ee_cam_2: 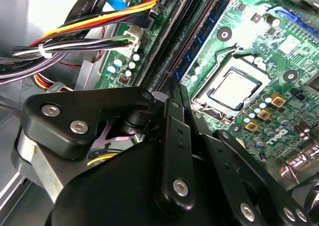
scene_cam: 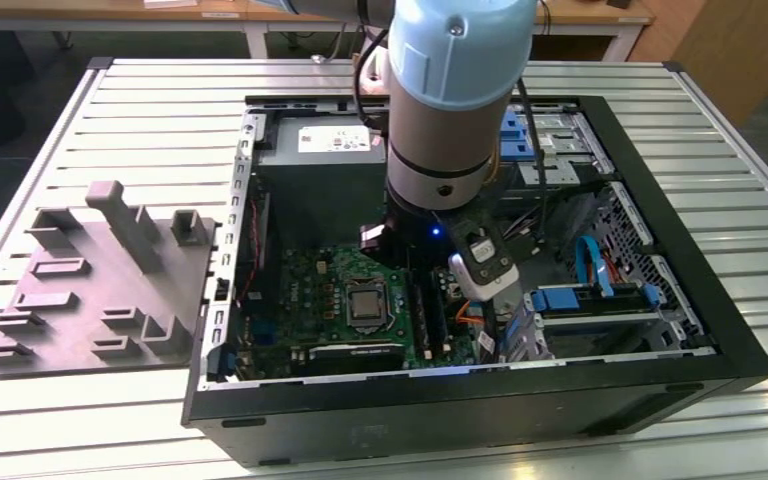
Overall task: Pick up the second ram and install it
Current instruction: 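Insert the second ram into the second slot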
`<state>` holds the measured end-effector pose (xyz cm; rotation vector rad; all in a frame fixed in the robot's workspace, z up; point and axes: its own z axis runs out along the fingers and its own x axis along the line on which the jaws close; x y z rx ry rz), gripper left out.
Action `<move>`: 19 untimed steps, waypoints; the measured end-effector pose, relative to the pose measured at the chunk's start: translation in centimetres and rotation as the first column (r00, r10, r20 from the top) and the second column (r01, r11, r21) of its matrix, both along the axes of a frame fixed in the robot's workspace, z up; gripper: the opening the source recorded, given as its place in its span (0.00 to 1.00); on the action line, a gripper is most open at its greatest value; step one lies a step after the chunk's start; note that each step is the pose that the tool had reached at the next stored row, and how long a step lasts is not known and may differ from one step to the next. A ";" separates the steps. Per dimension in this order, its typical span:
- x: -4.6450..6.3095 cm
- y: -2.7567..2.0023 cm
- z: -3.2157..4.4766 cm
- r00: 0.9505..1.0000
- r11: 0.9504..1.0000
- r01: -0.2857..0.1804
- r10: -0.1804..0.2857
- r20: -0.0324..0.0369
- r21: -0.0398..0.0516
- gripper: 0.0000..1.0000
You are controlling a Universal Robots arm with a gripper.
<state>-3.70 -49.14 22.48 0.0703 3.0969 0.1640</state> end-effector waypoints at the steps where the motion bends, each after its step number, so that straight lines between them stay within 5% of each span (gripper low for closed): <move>1: 0.0 0.00 0.00 1.000 1.000 0.001 -0.001 0.000 0.000 0.11; 19: 0.0 0.00 -0.16 1.000 1.000 0.010 -0.010 0.000 0.000 0.11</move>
